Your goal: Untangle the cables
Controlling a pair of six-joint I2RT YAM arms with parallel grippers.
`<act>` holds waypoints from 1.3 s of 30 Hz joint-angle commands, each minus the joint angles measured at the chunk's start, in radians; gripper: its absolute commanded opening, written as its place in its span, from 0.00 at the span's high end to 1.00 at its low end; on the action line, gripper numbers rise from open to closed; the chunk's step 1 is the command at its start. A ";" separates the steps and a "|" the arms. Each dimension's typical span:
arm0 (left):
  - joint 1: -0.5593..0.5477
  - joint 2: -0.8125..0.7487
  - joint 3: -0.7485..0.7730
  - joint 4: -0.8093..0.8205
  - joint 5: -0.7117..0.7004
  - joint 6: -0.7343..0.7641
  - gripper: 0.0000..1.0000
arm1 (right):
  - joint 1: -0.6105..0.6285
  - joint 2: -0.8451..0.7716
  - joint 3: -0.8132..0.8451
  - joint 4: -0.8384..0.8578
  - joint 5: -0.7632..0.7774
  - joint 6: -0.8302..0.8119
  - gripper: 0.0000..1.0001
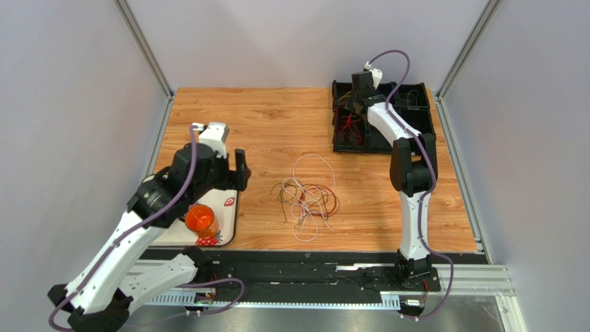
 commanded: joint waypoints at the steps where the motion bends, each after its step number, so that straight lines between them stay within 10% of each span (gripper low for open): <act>1: 0.003 -0.112 -0.042 -0.156 -0.164 0.041 0.08 | -0.005 0.024 0.110 -0.042 -0.003 -0.031 1.00; 5: 0.003 -0.195 -0.105 -0.134 -0.200 0.064 0.08 | -0.003 0.025 0.179 -0.091 -0.049 -0.040 1.00; 12: 0.003 -0.253 -0.165 -0.076 -0.163 0.077 0.08 | -0.003 0.019 0.303 -0.224 -0.070 -0.058 0.52; 16: 0.003 -0.267 -0.182 -0.058 -0.154 0.082 0.08 | -0.003 -0.008 0.353 -0.277 -0.055 -0.066 0.45; 30: 0.003 -0.308 -0.221 -0.024 -0.111 0.087 0.08 | -0.003 -0.324 -0.069 -0.271 -0.098 -0.016 0.85; 39: 0.003 -0.293 -0.228 -0.010 -0.100 0.100 0.07 | -0.002 -0.470 -0.207 -0.390 -0.225 -0.069 0.83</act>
